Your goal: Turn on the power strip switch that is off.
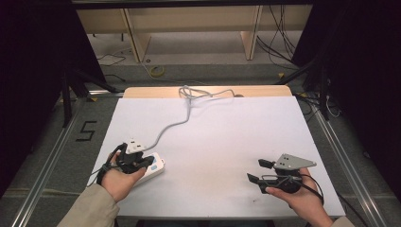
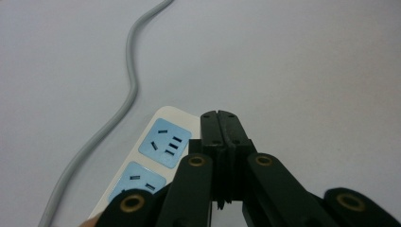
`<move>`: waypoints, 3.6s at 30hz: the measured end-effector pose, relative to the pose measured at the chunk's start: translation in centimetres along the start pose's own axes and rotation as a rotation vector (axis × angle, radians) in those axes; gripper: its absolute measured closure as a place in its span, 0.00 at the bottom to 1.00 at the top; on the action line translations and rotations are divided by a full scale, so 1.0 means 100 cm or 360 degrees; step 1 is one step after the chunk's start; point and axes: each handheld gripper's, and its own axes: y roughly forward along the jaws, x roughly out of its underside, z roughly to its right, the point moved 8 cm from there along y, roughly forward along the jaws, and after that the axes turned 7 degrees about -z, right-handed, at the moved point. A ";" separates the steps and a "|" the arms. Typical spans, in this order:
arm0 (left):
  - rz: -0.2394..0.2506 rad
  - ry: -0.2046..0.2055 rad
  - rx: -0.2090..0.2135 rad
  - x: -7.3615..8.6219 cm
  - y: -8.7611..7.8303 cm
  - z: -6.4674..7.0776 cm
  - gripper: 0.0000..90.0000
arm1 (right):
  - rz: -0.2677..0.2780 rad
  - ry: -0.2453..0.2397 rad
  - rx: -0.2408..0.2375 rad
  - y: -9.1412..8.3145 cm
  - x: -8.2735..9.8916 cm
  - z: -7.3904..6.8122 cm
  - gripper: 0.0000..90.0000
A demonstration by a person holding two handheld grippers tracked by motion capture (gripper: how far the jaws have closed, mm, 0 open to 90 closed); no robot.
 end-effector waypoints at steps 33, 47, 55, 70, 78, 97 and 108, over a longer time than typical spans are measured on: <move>-0.0199 -0.0008 -0.0045 0.020 0.005 -0.026 1.00 | -0.0007 -0.0004 -0.0002 0.000 0.001 0.000 0.35; -0.0269 0.0007 -0.0045 0.025 0.008 -0.029 1.00 | -0.0015 -0.0001 -0.0006 0.001 0.001 -0.001 0.35; -0.0303 0.0010 -0.0043 0.027 0.010 -0.030 1.00 | -0.0019 -0.0001 -0.0006 0.001 0.002 0.000 0.35; -0.0366 0.0035 -0.0031 0.030 0.013 -0.031 1.00 | -0.0029 -0.0005 -0.0007 0.001 0.002 -0.001 0.35; -0.0386 0.0054 -0.0025 0.031 0.017 -0.029 1.00 | -0.0027 -0.0004 -0.0007 0.001 0.002 -0.001 0.35; -0.0463 0.0113 0.0004 0.035 0.024 -0.023 1.00 | -0.0030 -0.0006 -0.0009 0.002 0.003 -0.001 0.35; -0.0479 0.0130 0.0002 0.035 0.025 -0.023 1.00 | -0.0032 -0.0004 -0.0009 0.002 0.003 -0.001 0.35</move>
